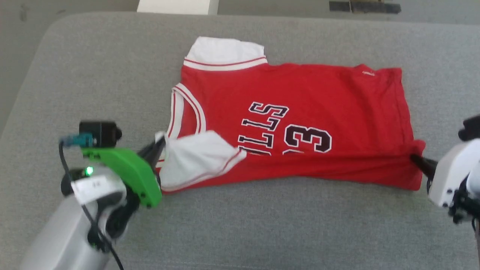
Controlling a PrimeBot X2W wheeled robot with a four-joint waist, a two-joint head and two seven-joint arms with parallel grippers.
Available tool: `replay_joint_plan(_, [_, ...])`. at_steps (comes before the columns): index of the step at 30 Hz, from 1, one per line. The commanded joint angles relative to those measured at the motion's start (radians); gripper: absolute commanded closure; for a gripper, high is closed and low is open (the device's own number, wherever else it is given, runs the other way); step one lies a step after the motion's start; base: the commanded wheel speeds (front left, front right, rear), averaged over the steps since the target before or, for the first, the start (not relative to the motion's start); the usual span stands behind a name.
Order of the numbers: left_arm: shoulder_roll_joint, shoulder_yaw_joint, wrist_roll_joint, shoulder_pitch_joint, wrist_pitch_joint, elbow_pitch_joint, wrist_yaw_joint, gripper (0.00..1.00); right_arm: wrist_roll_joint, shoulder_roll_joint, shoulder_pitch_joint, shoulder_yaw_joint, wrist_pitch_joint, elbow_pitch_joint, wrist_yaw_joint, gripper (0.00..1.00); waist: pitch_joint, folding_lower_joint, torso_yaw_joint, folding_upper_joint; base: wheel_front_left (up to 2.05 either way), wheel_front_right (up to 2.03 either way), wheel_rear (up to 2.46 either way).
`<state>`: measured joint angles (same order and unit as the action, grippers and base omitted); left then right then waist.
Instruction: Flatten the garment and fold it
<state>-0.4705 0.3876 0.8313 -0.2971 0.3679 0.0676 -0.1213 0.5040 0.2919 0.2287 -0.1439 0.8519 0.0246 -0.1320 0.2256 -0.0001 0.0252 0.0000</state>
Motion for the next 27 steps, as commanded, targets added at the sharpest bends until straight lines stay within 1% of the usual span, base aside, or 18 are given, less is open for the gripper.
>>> replay_joint_plan(1, [-0.003,0.003,-0.014,-0.052,0.007,-0.020,0.013,1.00,-0.014,0.001,0.038,0.001,0.021,0.004,0.001,1.00,0.062,0.0001,-0.010,0.0000,0.00,0.00,0.00])
replay_joint_plan(7, [0.010,0.034,-0.029,-0.231,0.064,-0.138,0.060,1.00,-0.078,0.009,0.147,0.015,0.159,0.036,0.001,1.00,0.136,0.0001,-0.015,0.0000,0.00,0.00,0.00])
replay_joint_plan(8, [0.022,0.052,-0.038,-0.306,0.082,-0.204,0.084,1.00,-0.107,0.008,0.186,0.022,0.231,0.051,0.001,1.00,0.167,0.0001,-0.018,0.0000,0.00,0.00,0.00])
replay_joint_plan(10, [0.030,0.062,-0.043,-0.347,0.089,-0.248,0.099,1.00,-0.128,0.008,0.204,0.028,0.275,0.056,0.001,1.00,0.187,0.0001,-0.018,0.0000,0.00,0.00,0.00])
replay_joint_plan(12, [0.039,0.069,-0.050,-0.383,0.087,-0.288,0.113,1.00,-0.142,0.002,0.218,0.027,0.305,0.058,0.001,1.00,0.204,0.0001,-0.019,0.0000,0.00,0.00,0.00])
replay_joint_plan(18, [0.060,0.091,-0.051,-0.431,0.109,-0.408,0.126,1.00,-0.167,-0.016,0.237,0.035,0.356,0.069,0.001,1.00,0.233,0.0001,-0.024,0.0000,0.00,0.00,0.00])
replay_joint_plan(19, [0.065,0.095,-0.043,-0.436,0.116,-0.454,0.133,1.00,-0.171,-0.020,0.240,0.039,0.369,0.073,0.001,1.00,0.234,0.0001,-0.028,0.0000,0.00,0.00,0.00])
replay_joint_plan(22, [0.073,0.095,-0.036,-0.442,0.111,-0.479,0.140,1.00,-0.169,-0.018,0.239,0.044,0.368,0.073,0.001,1.00,0.221,0.0001,-0.028,0.0000,0.00,0.00,0.00])
replay_joint_plan(23, [0.075,0.094,-0.034,-0.444,0.109,-0.483,0.142,0.69,-0.165,-0.017,0.240,0.044,0.363,0.070,0.001,0.82,0.215,0.0001,-0.027,0.0000,0.00,0.00,0.00])
replay_joint_plan(24, [0.078,0.095,-0.032,-0.447,0.110,-0.488,0.144,0.05,-0.161,-0.014,0.240,0.046,0.354,0.067,0.001,0.04,0.205,0.0001,-0.025,0.0000,0.00,0.00,0.00])
replay_joint_plan(25, [0.080,0.092,-0.028,-0.449,0.108,-0.489,0.145,0.00,-0.156,-0.014,0.240,0.045,0.349,0.066,0.001,0.00,0.195,0.0001,-0.024,0.0000,0.00,0.00,0.00])
replay_joint_plan(27, [0.080,0.089,-0.024,-0.455,0.105,-0.490,0.148,0.00,-0.141,-0.016,0.242,0.039,0.332,0.063,0.001,0.00,0.168,0.0001,-0.023,0.0000,0.00,0.00,0.00])
